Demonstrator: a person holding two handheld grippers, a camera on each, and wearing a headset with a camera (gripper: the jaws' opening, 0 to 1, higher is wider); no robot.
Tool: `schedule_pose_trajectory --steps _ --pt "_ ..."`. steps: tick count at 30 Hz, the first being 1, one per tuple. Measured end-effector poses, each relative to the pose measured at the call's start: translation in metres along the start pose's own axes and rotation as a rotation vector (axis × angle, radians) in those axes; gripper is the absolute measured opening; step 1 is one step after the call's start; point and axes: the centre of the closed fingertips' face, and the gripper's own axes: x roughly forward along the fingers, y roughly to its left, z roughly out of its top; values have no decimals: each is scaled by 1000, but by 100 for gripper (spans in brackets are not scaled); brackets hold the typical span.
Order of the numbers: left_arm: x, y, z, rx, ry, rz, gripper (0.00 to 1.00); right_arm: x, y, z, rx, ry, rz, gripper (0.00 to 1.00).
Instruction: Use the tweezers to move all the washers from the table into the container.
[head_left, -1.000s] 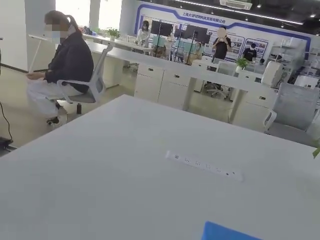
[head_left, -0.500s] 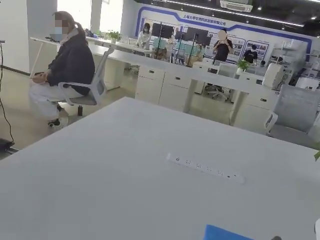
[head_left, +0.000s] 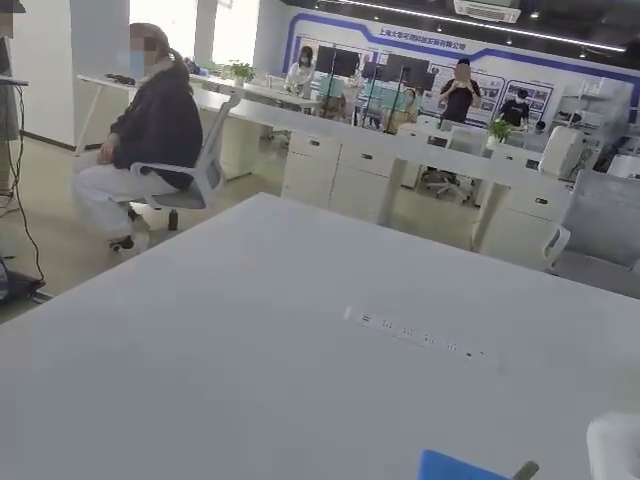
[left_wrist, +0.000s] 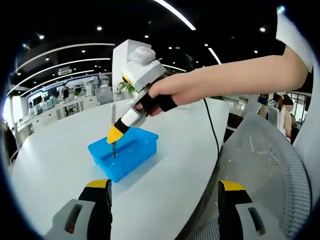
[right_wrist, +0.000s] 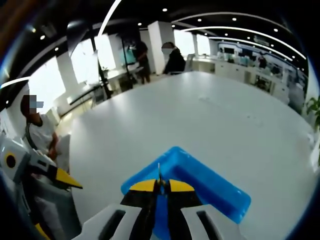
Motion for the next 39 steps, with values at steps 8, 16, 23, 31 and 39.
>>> schedule_pose_trajectory --steps 8,16,23,31,39 --pt "0 1 1 -2 -4 2 89 13 -6 -8 19 34 0 4" --pt "0 -1 0 -2 -1 -3 89 20 -4 -10 24 47 9 4" --pt "0 -2 0 -2 2 -9 89 22 0 -12 7 61 11 4" --pt "0 -4 1 -16 -3 -25 88 23 -1 -12 -9 67 20 5" --pt "0 -5 3 -49 -18 -39 87 6 2 4 -22 27 25 5"
